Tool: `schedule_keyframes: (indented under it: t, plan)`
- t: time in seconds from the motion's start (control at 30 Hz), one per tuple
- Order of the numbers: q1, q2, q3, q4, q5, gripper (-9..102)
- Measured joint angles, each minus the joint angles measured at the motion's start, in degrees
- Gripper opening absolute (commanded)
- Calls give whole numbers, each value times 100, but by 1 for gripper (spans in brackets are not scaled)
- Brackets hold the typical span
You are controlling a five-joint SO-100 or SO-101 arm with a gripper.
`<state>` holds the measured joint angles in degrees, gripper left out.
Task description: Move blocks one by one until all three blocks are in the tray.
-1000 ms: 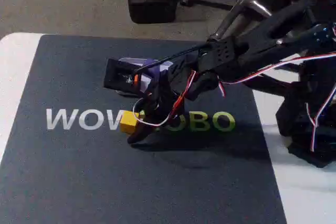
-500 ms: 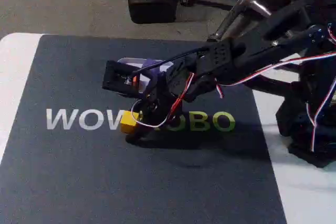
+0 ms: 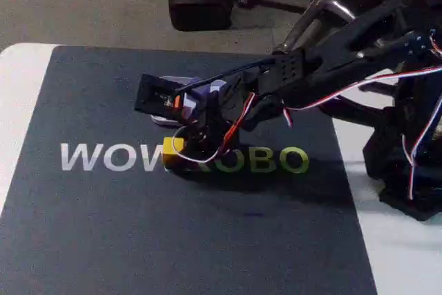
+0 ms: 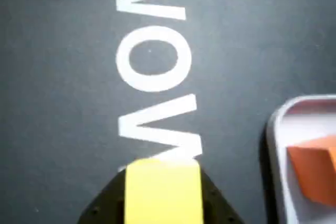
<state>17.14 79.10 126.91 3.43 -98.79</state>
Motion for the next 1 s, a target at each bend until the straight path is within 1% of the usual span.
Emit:
schedule_keyframes:
  t: [0.1,0.2,0.3,0.43,0.53,0.7,1.0]
  plan:
    - [88,352,290,9,26,-8]
    - [193,1125,826,141,35,-8]
    - [325,2171,1424,589,70,-8]
    - [448,3700,1942,1441,53,-8]
    - [527,4342,2101,1687,53,-8]
    - [703,4324,2083,1723,70,-8]
    - [940,2874,1099,1564,185,-8]
